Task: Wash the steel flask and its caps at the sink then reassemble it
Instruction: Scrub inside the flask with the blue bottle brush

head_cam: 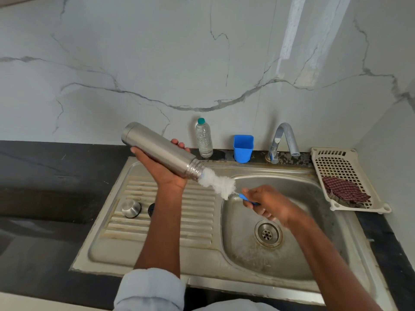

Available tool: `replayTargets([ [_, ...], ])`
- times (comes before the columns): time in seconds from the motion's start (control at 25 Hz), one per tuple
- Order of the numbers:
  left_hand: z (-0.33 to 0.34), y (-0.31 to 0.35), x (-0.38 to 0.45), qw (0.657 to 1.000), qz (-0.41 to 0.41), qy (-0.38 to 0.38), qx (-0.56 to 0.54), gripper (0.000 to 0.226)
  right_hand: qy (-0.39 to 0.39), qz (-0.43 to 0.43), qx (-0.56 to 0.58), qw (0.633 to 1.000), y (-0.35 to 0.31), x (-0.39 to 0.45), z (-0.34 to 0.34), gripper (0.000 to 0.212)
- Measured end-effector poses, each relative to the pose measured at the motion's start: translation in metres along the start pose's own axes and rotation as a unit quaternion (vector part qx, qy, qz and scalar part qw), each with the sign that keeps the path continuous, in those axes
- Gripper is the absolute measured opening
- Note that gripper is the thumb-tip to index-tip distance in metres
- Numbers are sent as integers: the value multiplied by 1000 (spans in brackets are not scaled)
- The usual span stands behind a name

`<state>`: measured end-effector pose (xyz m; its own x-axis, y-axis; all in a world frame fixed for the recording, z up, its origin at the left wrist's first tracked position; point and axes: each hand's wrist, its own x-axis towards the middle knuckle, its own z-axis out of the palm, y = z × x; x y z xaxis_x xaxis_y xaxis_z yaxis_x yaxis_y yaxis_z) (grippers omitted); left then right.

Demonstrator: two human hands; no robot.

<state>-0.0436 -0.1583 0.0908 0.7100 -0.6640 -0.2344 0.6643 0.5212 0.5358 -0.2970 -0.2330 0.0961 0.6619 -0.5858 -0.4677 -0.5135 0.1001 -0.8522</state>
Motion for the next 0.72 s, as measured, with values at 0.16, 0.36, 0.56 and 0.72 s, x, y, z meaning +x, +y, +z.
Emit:
replayTargets([
  [0.16,9,-22,-14,995,-45,88,16,85,212,-81,-254,940,9,7,35,53],
  [0.36,30,-40,-17,991,-59,119,-27,78,303,-164,-364,866,-18,10,63,40],
  [0.56,-7,-32,-30,997,8,-23,72,80,304,-239,-205,899,23,27,55,48],
  [0.72,10,7,-25,990,83,-34,109,61,292,-251,-127,914,50,31,52,53],
])
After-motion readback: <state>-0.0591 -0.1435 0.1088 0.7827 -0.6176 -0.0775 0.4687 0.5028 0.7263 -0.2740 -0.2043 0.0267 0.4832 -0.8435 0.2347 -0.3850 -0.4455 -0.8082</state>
